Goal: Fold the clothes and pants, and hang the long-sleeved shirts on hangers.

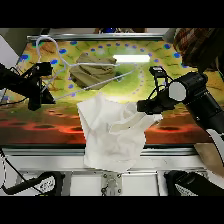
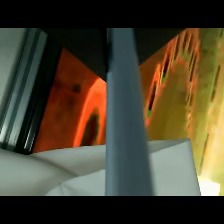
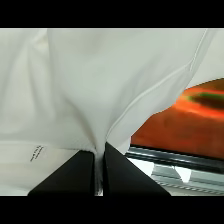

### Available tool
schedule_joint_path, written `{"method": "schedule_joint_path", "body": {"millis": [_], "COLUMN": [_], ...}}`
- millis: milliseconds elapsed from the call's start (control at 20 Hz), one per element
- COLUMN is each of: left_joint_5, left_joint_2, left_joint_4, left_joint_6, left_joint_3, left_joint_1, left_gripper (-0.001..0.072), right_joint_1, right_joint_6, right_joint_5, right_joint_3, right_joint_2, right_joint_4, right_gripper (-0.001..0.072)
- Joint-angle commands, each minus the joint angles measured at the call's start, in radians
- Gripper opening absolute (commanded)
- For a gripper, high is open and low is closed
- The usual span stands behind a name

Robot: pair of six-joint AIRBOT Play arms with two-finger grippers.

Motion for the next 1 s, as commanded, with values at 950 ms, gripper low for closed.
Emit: {"method": "schedule_joint_path", "body": {"millis": [950], "left_joint_5": [0.058], "left_joint_2": [0.249], "left_joint_4": [-0.044], "left_joint_6": [0.109], "left_joint_3": [-0.607], "left_joint_1": [0.014], "left_gripper": [0.0023], "right_joint_1": [0.000], "right_joint_6": [0.008], "right_joint_5": [0.000], "right_joint_3": [0.001], "right_joint_2": [0.000], "right_joint_4": [0.000], "right_gripper": [0.0032]}}
